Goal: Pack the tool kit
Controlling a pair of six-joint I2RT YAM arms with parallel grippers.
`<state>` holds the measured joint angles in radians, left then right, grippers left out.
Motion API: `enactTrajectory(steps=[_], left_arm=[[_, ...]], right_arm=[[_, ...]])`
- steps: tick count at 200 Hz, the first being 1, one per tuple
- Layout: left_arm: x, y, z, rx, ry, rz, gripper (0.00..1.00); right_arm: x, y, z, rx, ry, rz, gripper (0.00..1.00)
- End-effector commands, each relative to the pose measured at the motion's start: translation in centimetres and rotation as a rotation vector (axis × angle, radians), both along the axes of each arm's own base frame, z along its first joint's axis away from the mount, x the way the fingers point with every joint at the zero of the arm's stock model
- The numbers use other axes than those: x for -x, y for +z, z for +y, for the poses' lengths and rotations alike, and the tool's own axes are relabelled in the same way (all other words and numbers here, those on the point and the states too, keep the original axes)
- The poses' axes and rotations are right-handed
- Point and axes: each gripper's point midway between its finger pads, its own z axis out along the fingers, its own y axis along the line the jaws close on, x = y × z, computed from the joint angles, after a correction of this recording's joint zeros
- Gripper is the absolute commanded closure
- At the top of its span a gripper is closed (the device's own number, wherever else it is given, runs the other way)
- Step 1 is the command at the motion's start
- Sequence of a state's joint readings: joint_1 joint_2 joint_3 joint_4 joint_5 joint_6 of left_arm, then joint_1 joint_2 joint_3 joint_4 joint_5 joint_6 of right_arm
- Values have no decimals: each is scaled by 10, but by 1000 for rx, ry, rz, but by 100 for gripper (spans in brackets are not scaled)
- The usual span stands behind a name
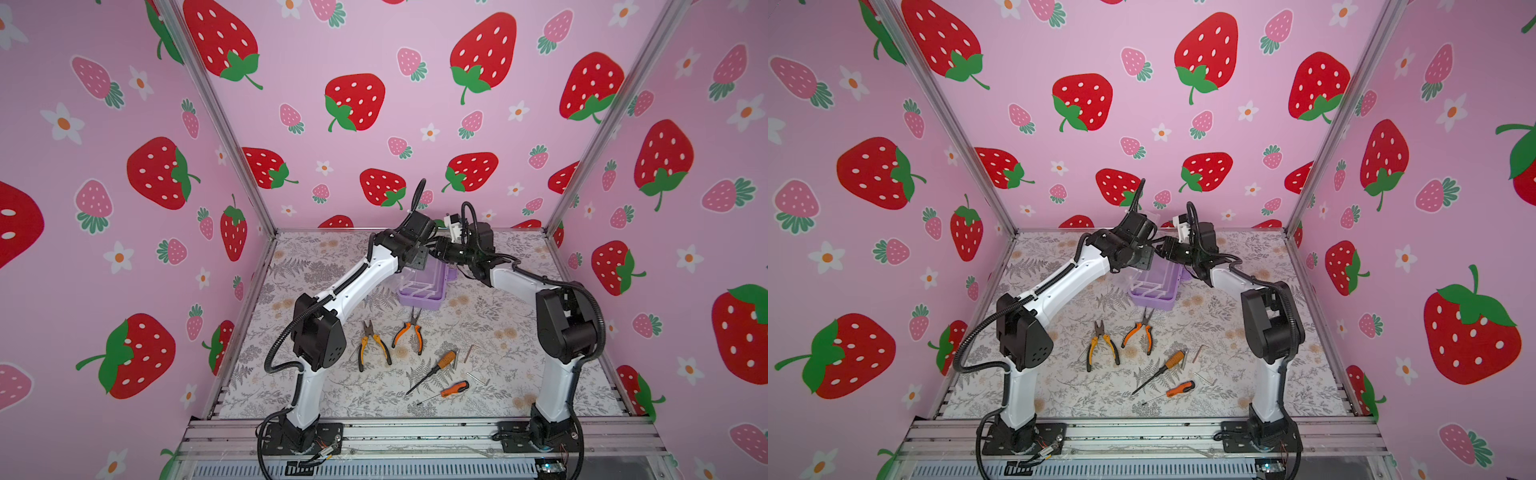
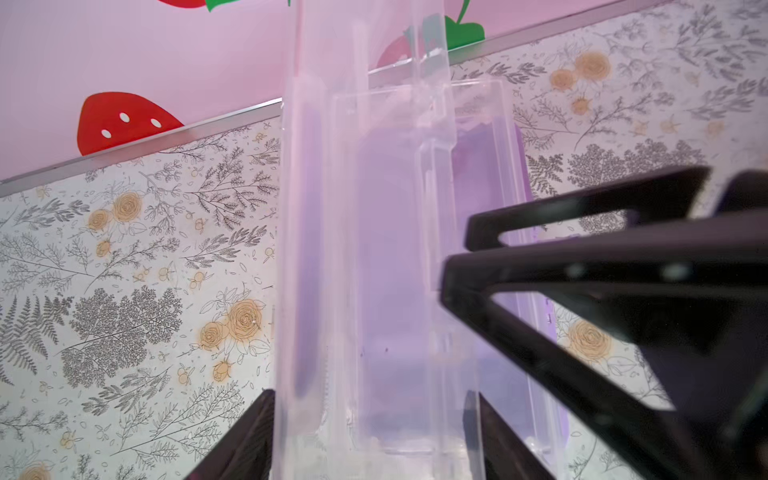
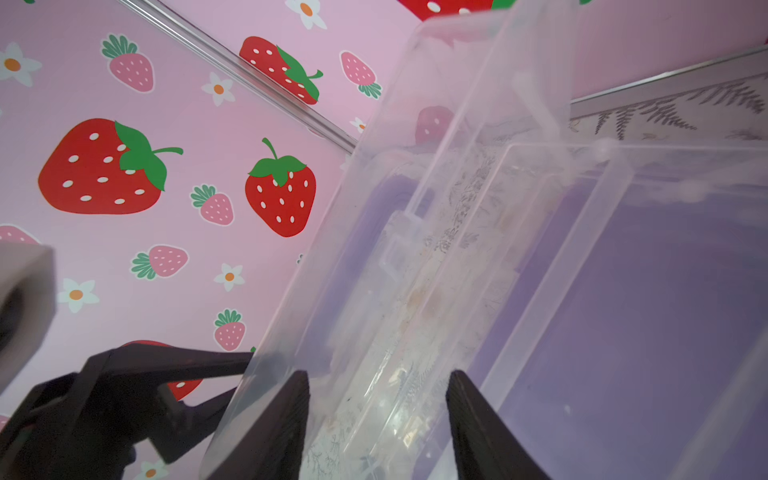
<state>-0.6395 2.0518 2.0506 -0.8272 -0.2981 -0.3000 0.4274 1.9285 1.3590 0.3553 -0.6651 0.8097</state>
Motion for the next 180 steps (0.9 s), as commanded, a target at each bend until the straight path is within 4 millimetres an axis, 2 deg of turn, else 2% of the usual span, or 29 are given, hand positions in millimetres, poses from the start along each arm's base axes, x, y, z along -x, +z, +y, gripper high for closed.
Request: enactTrajectory(steps=[1,15,39,79,85,109,180], left_arm=[[-5,13,4,200,32,27,35],[-9,17,12,271,51,34,35],[-16,19,30,395,83,46,35],[-23,11,55,602,96,94,34],[-23,7,58,626,104,104,34],[-25,-1,70,688,122,117,34],[-29,-30,84,784,162,175,31]], right_arm=[[-5,-10,-37,133,-117,-22,45],[-4,-22,-52,228,-160,-31,45],[0,-36,-64,312,-194,-32,45],[-2,-67,-82,435,-248,22,48],[-3,-73,-85,457,-257,34,51],[-4,-94,-97,537,-297,68,51],[-4,-139,-102,625,-291,133,53]])
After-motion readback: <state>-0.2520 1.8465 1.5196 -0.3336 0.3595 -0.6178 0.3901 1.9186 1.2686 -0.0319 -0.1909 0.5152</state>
